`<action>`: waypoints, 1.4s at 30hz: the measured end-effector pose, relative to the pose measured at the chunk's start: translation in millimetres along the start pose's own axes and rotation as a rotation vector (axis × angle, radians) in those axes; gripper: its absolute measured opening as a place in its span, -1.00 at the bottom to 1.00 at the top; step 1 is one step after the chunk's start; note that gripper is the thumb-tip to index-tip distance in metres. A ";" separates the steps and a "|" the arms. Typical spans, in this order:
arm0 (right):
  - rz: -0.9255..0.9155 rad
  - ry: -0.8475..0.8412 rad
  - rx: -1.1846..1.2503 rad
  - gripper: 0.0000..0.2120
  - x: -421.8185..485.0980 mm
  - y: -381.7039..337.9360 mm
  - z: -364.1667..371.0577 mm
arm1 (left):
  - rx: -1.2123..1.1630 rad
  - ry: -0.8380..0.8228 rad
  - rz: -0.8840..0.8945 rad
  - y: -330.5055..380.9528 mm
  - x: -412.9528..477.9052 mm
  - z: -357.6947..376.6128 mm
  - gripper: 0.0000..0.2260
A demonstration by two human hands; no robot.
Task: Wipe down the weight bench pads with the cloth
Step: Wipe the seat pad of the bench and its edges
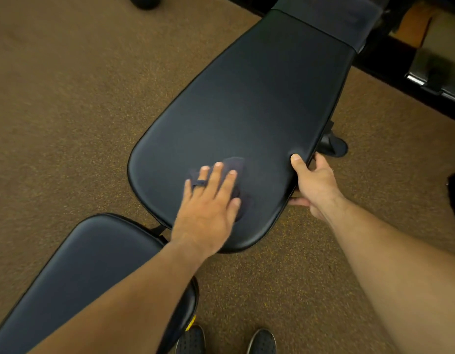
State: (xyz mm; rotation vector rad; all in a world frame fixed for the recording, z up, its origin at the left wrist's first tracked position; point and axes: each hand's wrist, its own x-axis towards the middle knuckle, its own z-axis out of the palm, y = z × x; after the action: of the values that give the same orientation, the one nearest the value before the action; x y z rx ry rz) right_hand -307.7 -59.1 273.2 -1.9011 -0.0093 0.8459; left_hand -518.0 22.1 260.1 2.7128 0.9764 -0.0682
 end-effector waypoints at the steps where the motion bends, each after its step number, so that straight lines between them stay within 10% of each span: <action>1: -0.001 -0.003 -0.004 -0.72 -0.5 -0.3 -0.2 | -0.031 0.027 -0.085 -9.4 -11.4 0.8 -0.46; 9: 0.025 -0.025 0.017 -0.80 -2.0 -3.9 0.0 | -0.294 0.072 -0.658 29.2 -21.2 2.5 -0.48; 24: -0.008 -0.040 0.047 -0.61 5.2 2.6 -8.1 | 0.005 0.029 0.041 61.2 31.9 5.3 -0.49; 33: -0.019 -0.021 0.017 -0.66 -0.3 0.8 -2.2 | -0.364 0.092 -0.597 38.6 -46.2 17.8 -0.43; 42: -0.029 -0.048 0.027 -0.70 3.6 1.2 -5.1 | -0.514 0.271 -0.791 25.7 -14.7 14.9 -0.45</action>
State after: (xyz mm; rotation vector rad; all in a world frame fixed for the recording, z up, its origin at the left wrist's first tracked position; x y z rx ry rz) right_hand -302.6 -62.5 271.5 -1.8509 -0.0543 0.8681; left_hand -512.4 -9.8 253.3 1.7772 1.7942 0.3599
